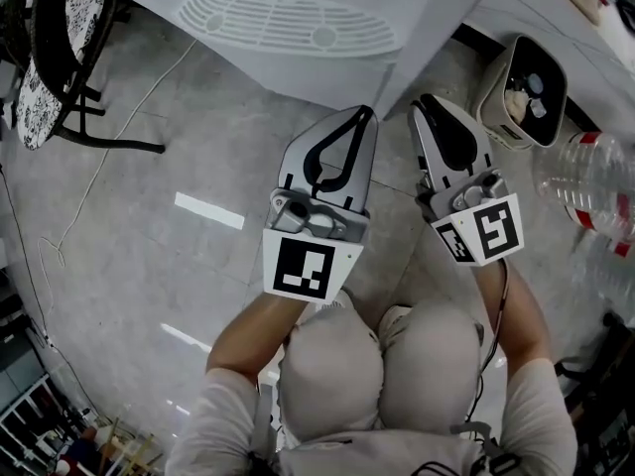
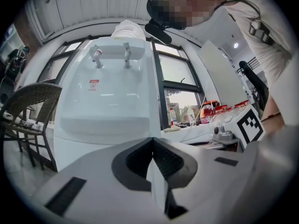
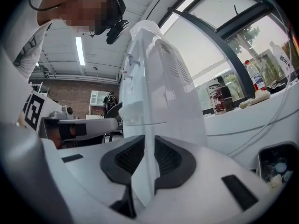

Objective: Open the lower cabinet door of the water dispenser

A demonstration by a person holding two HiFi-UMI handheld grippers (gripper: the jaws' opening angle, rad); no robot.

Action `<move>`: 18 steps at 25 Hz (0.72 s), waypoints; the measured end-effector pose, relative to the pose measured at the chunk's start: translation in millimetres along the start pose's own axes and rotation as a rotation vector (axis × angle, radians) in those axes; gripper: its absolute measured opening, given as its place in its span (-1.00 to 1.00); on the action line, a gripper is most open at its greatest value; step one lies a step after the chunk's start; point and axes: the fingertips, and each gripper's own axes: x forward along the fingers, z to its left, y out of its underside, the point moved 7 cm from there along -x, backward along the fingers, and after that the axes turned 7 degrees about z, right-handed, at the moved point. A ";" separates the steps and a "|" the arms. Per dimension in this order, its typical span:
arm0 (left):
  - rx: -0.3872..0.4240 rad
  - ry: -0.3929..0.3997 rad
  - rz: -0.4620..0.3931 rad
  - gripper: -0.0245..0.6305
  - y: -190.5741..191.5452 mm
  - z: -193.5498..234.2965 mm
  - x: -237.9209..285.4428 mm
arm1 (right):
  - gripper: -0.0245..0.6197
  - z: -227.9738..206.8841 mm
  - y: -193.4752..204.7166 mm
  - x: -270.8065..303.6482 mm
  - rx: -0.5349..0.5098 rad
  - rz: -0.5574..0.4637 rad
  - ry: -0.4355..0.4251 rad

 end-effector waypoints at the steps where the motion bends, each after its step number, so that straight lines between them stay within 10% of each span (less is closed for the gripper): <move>1: -0.002 -0.002 0.001 -0.92 1.3 0.5 0.6 | -0.71 -2.4 2.5 1.9 0.001 0.006 -0.007; 6: -0.006 0.001 -0.003 -0.92 3.2 1.4 0.9 | -0.35 -11.0 12.8 13.6 -0.011 0.039 -0.049; 18: -0.009 0.011 -0.027 -0.92 5.4 2.8 -8.5 | -0.18 -22.1 14.9 42.6 -0.033 0.003 -0.031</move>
